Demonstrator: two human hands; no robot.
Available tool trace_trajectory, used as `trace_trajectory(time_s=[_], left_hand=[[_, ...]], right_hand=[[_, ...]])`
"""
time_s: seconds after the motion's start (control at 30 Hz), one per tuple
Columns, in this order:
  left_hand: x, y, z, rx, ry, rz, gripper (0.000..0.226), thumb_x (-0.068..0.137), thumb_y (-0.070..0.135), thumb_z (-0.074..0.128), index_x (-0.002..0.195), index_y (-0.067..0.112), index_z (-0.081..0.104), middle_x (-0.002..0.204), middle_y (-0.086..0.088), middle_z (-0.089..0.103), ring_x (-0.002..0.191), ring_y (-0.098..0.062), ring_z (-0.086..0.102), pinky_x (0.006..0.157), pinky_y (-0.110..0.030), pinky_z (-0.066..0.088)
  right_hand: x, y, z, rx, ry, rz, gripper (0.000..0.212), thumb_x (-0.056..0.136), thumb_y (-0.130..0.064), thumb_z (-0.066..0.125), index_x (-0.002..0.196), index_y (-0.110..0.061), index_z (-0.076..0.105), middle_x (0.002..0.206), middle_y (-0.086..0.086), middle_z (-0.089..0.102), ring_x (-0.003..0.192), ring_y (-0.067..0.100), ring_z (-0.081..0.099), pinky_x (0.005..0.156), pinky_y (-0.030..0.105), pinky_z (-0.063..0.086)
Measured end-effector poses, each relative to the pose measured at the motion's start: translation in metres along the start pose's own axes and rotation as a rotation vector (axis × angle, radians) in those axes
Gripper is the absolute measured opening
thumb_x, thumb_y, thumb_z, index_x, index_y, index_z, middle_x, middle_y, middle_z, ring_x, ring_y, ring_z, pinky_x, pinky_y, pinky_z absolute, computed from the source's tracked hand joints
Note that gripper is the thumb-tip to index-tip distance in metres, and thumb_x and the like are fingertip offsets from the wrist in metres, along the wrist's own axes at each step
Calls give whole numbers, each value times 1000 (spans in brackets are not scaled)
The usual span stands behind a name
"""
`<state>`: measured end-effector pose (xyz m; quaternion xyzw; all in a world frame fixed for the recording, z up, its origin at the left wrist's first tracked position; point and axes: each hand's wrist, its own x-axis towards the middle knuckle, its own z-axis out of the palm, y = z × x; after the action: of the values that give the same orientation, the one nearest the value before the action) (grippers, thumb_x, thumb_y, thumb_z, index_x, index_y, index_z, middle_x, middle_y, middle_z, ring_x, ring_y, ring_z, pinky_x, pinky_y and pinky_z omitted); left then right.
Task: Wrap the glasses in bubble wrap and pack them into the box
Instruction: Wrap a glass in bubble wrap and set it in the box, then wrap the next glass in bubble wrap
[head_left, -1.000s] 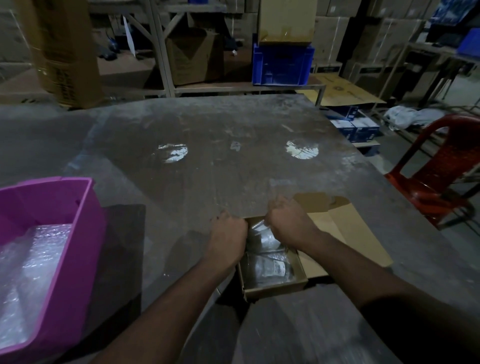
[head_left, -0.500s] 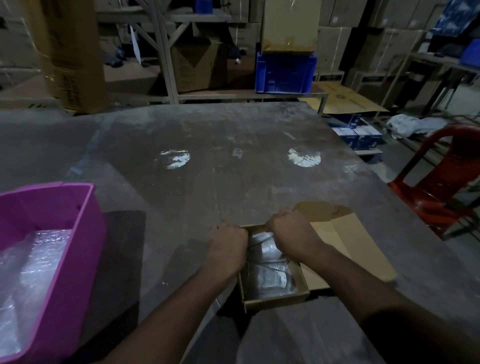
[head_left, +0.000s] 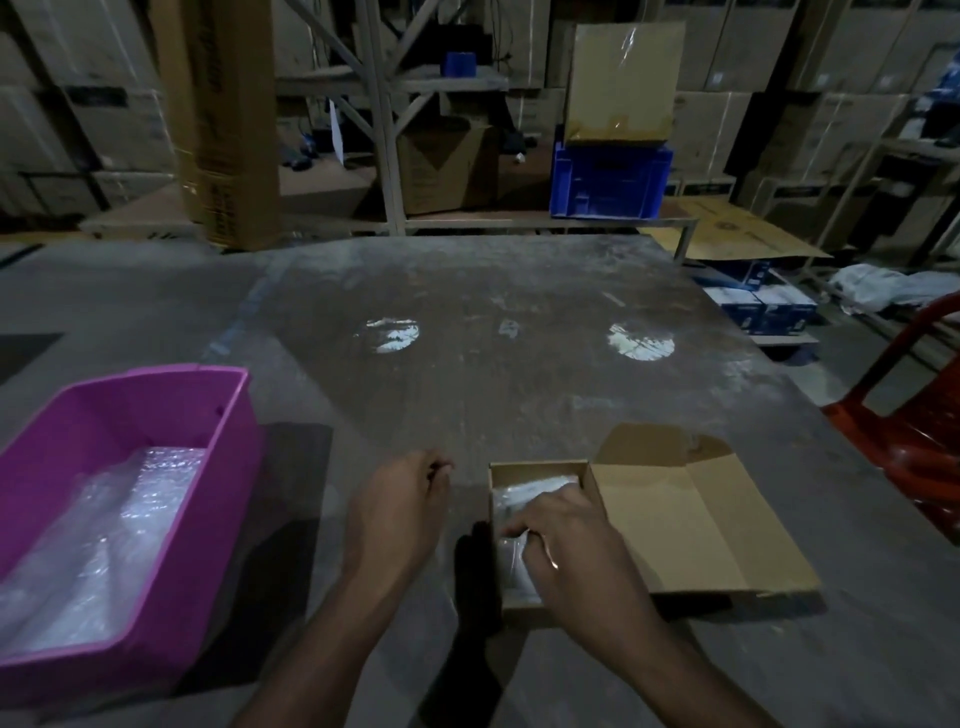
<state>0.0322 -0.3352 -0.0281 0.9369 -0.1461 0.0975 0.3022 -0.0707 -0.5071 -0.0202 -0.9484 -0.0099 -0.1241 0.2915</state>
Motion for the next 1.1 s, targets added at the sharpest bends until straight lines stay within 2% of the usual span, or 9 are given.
trace_trajectory(time_s=[0.1,0.3,0.47,0.6,0.7,0.8,0.9,1.0,1.1], left_hand=[[-21,-6,-30,-2,94,-57,13,95,36,64,99,28,74,89,12,73,78,-11,67,68,-31,53],[-55,-28,-87,-53,267,-174,7,92,33,71,92,27,75,81,14,73,73,-4,67,68,-31,55],[-71,-56,-129,-24,360,-233,4,94,32,69,93,30,73,83,15,71,77,-3,67,71,-38,58],[-74,-90,-154,-25,422,-298,7,95,33,69,95,28,74,84,12,73,76,-8,69,71,-41,60],[-75,-123,-171,-45,425,-370,10,93,34,70,94,27,76,83,11,74,74,-10,71,72,-39,60],[-73,-159,-185,16,347,-438,11,91,33,72,97,25,76,81,10,72,75,-14,69,68,-31,52],[-65,-194,-196,107,136,-485,28,90,32,75,113,17,73,98,-1,76,81,-14,63,66,-25,42],[-48,-222,-200,149,-130,-516,47,87,35,79,128,15,65,119,-6,73,102,-22,67,79,-27,46],[-34,-239,-199,34,-312,-511,72,80,32,86,140,12,53,126,-7,64,108,-24,64,91,-32,50]], right_hand=[[-7,-25,1,97,-57,-81,35,85,-10,51,101,-28,76,95,-16,67,102,4,49,86,23,44],[-2,-73,21,236,-144,-243,28,88,-8,57,100,-23,77,92,-10,66,95,4,47,77,15,36],[4,-112,40,347,-202,-282,24,93,-12,58,101,-27,76,92,-14,66,95,4,49,80,22,45],[15,-140,49,363,-241,-319,24,96,-12,59,103,-26,77,92,-15,65,96,2,47,76,13,42],[28,-163,60,352,-235,-346,24,95,-12,59,102,-26,77,93,-15,66,95,4,49,77,17,43],[45,-187,78,337,-219,-345,24,93,-10,59,100,-24,78,92,-11,67,90,7,55,78,22,44],[64,-217,101,338,-208,-322,24,93,-8,58,102,-19,78,98,-7,73,87,9,65,82,27,52],[82,-244,131,212,-235,-346,27,92,-8,57,111,-11,76,112,1,75,100,14,68,87,22,48],[97,-258,164,-52,-213,-387,35,89,-23,66,122,-11,68,120,7,70,111,26,63,93,33,48]])
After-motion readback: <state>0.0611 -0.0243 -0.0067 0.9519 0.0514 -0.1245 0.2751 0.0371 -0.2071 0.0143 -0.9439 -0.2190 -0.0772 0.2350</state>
